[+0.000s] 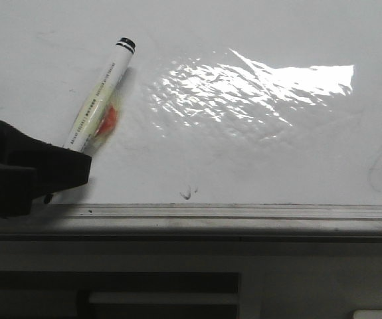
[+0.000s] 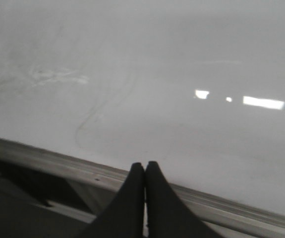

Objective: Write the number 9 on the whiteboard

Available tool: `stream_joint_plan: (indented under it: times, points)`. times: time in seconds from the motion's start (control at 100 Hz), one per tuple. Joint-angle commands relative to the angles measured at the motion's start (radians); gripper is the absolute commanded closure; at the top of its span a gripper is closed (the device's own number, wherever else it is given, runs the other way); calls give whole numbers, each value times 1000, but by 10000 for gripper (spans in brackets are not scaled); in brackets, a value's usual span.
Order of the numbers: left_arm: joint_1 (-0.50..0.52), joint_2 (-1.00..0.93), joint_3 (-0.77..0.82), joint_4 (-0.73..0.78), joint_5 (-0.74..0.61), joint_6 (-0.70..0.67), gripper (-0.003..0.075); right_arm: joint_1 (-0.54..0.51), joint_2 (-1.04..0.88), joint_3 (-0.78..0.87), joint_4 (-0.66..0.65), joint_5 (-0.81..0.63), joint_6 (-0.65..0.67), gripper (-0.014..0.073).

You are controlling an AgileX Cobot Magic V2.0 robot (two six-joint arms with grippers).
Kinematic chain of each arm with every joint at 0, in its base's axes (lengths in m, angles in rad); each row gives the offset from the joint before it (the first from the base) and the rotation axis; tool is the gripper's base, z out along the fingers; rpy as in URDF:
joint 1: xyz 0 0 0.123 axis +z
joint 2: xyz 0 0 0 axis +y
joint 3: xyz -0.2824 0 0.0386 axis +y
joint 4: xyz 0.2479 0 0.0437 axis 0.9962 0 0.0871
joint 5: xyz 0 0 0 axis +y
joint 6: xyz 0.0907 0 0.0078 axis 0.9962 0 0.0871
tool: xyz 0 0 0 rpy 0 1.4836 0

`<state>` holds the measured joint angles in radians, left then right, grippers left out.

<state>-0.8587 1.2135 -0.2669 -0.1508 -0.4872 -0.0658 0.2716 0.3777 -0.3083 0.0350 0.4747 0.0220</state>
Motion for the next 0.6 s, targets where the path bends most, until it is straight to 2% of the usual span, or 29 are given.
stream_joint_plan:
  times: [0.0, 0.13, 0.2, 0.25, 0.37, 0.42, 0.59]
  points:
    - [1, -6, -21, -11, -29, -8, 741, 67, 55, -73, -4, -58, -32, 655]
    - [1, -57, -21, 110, -29, -8, 741, 164, 160, -163, 1, -37, -38, 652]
    - [1, -96, -23, 215, -29, -8, 741, 225, 221, -215, 12, -29, -78, 608]
    - [1, -122, -23, 296, -29, -8, 741, 264, 266, -250, 14, -28, -81, 533]
    - [1, -172, -23, 445, -36, -5, 741, 368, 370, -341, 19, -16, -85, 264]
    - [1, -178, -23, 498, -46, 5, 741, 414, 405, -376, 19, -16, -98, 209]
    - [1, -180, -23, 658, -100, 5, 741, 563, 504, -468, 17, -29, -110, 236]
